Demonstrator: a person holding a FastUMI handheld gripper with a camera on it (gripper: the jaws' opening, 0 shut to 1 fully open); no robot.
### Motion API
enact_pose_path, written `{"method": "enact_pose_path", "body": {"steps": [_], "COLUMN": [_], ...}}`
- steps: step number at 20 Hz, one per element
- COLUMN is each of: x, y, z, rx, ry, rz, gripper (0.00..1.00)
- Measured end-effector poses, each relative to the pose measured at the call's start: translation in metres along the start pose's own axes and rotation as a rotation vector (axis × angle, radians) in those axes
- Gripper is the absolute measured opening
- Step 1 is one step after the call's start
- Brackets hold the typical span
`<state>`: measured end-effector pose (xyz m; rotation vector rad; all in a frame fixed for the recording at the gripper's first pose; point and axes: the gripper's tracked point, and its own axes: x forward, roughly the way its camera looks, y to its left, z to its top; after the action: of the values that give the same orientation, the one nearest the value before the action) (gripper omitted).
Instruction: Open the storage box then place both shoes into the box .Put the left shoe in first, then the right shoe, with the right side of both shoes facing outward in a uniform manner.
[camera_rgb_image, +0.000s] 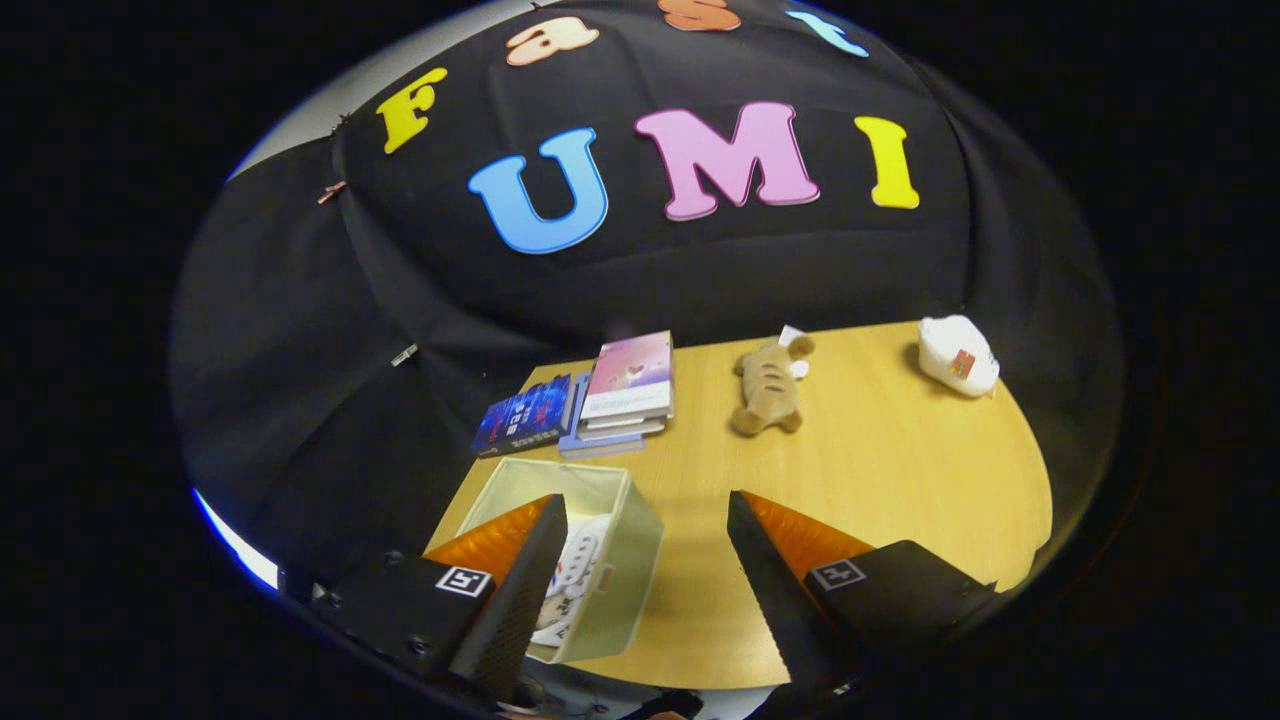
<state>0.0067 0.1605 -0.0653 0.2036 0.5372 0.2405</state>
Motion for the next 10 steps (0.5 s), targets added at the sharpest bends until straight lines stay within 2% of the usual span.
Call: {"method": "enact_pose_path", "body": {"steps": [4, 7, 10], "x": [-0.035, -0.062, -0.092], "y": [-0.041, -0.066, -0.093], "z": [0.044, 0.073, 0.09], "rx": [-0.135, -0.196, -0.246], "ry": [-0.186, -0.337, -0.437], "rz": [0.014, 0.046, 0.043], "gripper": [0.99, 0.99, 0.99]}}
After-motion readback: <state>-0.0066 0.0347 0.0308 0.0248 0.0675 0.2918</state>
